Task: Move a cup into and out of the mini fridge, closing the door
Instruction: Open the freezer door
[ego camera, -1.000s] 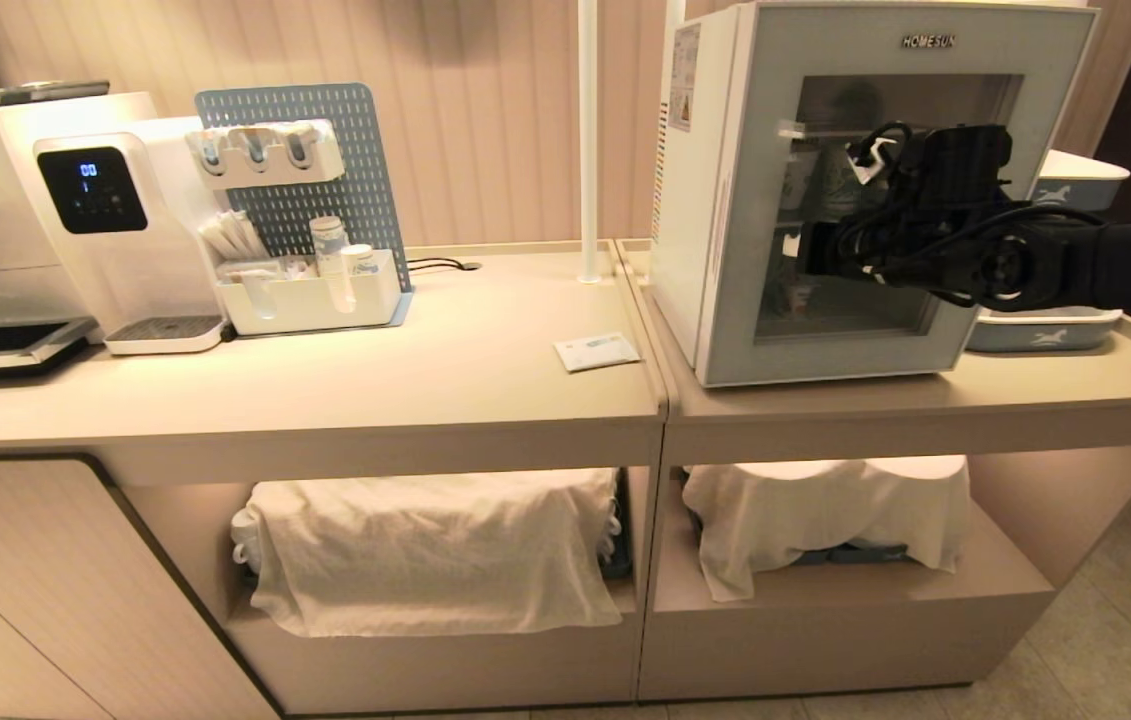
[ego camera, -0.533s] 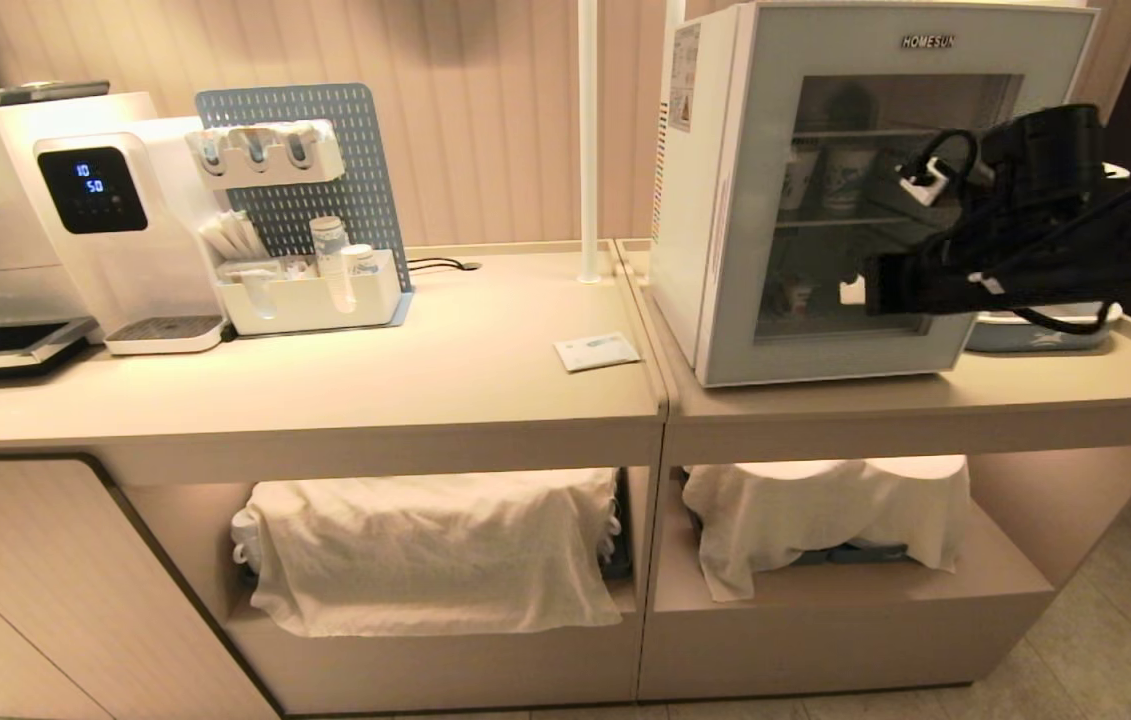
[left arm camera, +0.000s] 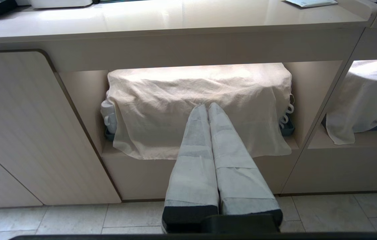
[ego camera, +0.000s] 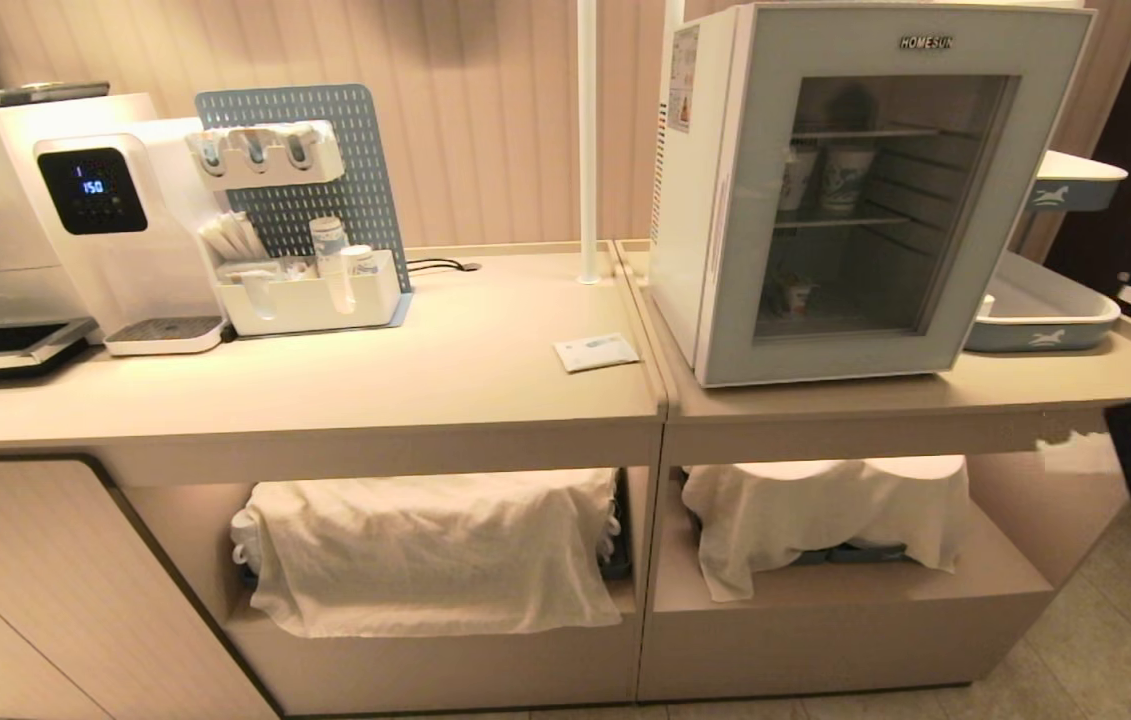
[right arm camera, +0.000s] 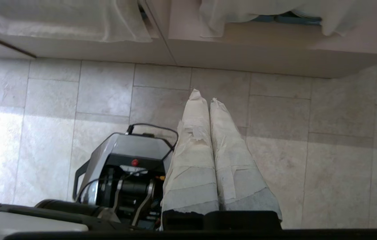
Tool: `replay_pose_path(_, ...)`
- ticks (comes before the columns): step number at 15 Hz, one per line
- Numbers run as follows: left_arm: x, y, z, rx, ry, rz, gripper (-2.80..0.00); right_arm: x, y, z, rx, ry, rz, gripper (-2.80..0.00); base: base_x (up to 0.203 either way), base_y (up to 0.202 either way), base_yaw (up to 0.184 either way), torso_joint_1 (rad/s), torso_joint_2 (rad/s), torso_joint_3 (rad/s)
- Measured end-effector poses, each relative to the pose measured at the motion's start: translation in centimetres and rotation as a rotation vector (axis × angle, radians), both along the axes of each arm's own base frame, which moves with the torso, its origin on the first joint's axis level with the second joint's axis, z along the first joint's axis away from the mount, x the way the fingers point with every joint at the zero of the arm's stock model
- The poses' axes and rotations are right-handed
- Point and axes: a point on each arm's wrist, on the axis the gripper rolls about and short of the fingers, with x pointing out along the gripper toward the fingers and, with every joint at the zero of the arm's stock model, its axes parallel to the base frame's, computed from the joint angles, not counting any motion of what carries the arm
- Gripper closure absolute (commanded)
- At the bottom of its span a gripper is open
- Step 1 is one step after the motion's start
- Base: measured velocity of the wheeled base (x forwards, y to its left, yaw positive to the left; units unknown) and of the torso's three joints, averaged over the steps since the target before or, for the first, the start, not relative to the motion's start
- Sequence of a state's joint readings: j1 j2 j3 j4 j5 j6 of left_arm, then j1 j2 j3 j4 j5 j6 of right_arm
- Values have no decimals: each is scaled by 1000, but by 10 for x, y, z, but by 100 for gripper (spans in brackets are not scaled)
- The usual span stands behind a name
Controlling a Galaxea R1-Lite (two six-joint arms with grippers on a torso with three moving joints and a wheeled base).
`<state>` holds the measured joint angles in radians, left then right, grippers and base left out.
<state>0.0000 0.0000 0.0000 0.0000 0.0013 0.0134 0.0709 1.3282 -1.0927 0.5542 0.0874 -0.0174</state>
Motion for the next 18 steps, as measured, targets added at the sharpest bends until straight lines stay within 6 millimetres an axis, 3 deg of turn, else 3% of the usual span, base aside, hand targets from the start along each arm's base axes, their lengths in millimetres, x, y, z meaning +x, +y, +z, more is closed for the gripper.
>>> replay_pose_path(9,0,0,0,0,0,0,0,-121,-12,-68,-67,-316,-74,0,0,0,0,0,0,0)
replay_pose_path(14,0,0,0,0,0,0,0,-169,-14,-87,-28,-439,-46,0,0,0,0,0,0,0)
replay_pose_path(18,0,0,0,0,0,0,0,-208,-14,-113,0,-516,-74,0,0,0,0,0,0,0)
